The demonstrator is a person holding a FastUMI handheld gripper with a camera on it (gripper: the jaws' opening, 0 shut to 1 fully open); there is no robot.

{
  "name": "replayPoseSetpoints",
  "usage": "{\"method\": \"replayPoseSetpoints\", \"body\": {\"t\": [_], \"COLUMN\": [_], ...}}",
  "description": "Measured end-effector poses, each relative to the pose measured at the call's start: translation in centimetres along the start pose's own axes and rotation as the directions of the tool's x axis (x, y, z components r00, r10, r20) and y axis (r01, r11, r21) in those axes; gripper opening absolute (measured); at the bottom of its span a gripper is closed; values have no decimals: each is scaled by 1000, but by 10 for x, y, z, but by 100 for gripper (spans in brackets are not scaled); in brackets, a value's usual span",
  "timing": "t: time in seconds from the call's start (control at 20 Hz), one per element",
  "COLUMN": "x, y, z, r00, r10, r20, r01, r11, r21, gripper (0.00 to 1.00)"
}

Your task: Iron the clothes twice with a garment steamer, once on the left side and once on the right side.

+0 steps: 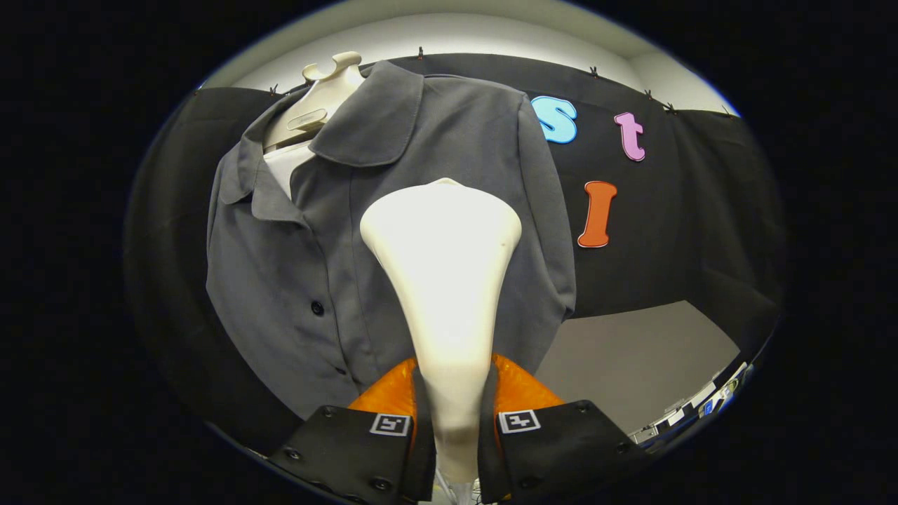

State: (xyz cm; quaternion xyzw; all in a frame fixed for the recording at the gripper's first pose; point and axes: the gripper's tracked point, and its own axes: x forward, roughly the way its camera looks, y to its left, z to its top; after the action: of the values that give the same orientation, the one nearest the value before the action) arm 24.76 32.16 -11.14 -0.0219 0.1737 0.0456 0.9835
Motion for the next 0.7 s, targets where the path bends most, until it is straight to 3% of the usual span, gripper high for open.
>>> {"method": "replayPoseSetpoints", "body": {"t": [0.7], "x": [12], "y": [3], "z": [-71], "r00": [992], "r10": [-74], "r20": [-101], "r01": [75], "r11": [997], "r21": [6], "gripper": [32]}}
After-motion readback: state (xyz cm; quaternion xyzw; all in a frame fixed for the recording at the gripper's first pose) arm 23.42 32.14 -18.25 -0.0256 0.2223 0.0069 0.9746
